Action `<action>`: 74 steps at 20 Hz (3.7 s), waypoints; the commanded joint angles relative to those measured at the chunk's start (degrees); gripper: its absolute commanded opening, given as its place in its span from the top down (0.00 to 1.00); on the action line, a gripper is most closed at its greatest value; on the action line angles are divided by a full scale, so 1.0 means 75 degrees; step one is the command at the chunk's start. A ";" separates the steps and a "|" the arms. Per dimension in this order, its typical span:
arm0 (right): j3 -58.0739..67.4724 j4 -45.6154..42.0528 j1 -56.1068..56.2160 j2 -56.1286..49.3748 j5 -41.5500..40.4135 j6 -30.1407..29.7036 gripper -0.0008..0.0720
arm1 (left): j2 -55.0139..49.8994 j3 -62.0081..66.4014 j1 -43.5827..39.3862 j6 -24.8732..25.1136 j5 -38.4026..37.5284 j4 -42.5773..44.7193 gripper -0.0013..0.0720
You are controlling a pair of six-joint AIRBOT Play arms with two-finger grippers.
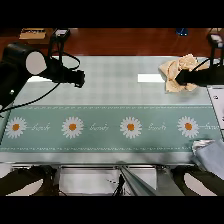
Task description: Fold the shirts.
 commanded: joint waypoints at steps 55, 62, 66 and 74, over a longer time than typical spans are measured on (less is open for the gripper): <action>0.0898 0.2917 0.4103 0.0434 0.0513 -0.0682 0.96 | 0.2212 -0.1335 0.0437 0.0530 -0.2159 -0.2608 0.02; 0.0898 0.2914 0.5861 -0.2256 -0.0248 -0.0586 0.65 | 0.2212 -0.2157 0.0425 0.0784 -0.1810 -0.2611 0.02; 0.0898 0.2043 0.5021 -0.1871 -0.0041 -0.0603 0.39 | 0.2180 -0.2157 0.0425 0.1014 -0.1443 -0.2602 0.02; 0.0845 0.0207 0.0329 -0.0676 0.1591 -0.0740 0.24 | 0.1673 -0.3593 0.0425 0.1396 -0.1128 -0.2684 0.02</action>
